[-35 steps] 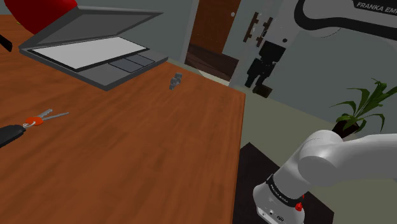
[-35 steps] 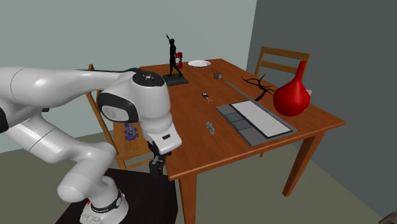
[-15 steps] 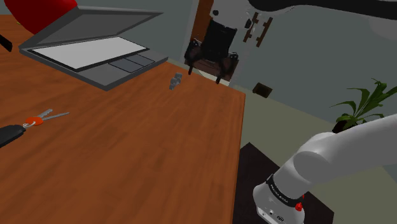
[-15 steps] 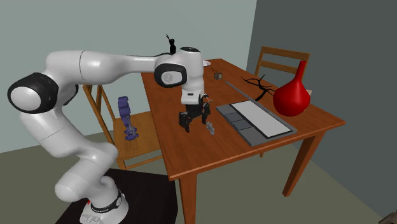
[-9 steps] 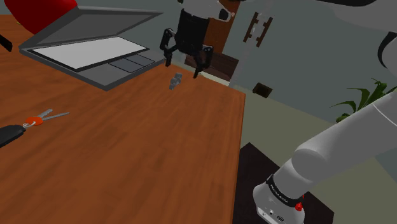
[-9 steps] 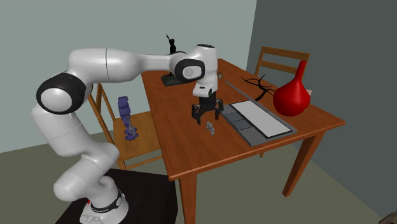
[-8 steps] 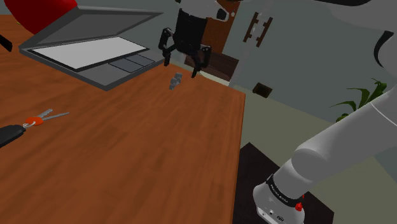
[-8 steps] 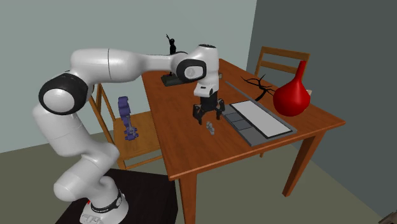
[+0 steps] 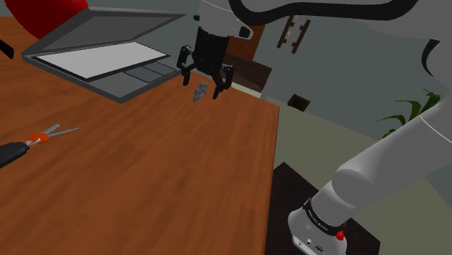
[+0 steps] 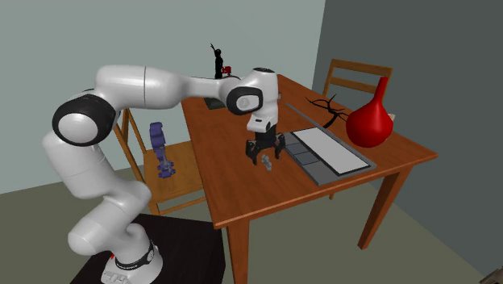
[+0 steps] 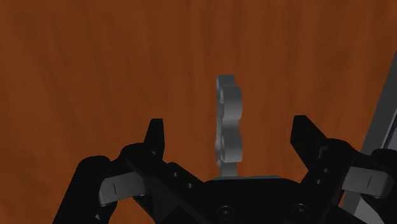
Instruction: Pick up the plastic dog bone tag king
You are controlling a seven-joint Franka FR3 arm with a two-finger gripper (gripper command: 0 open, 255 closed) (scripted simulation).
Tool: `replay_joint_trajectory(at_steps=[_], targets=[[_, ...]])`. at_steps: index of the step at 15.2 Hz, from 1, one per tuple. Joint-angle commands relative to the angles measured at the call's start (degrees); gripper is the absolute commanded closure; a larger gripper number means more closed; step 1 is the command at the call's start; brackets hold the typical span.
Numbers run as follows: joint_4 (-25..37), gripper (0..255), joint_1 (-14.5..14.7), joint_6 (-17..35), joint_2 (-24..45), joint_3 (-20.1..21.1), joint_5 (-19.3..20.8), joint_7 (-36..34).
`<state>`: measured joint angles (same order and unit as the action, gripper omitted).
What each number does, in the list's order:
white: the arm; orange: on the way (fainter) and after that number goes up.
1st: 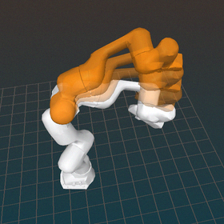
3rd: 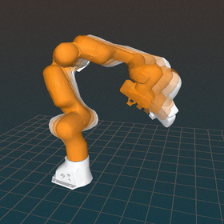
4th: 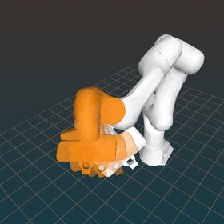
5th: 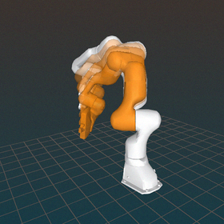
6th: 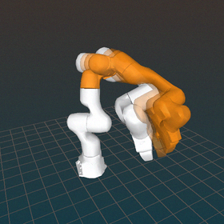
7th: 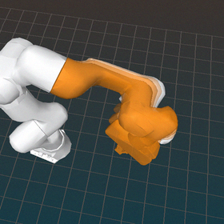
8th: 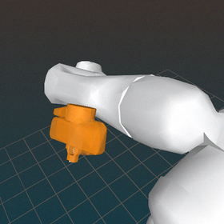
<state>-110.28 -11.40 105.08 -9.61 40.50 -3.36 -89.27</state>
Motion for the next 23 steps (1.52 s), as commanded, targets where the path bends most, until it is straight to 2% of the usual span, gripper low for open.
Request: replay_joint_trajectory(at_steps=[1, 10, 23], targets=[[-0.4, 255, 0.0, 0.4, -0.1, 0.0, -0.1, 0.0], [-0.4, 255, 0.0, 0.5, 0.0, 0.0, 0.0, 0.0], [10.5, 255, -0.3, -9.6, 1.1, -0.1, 0.8, -0.2]])
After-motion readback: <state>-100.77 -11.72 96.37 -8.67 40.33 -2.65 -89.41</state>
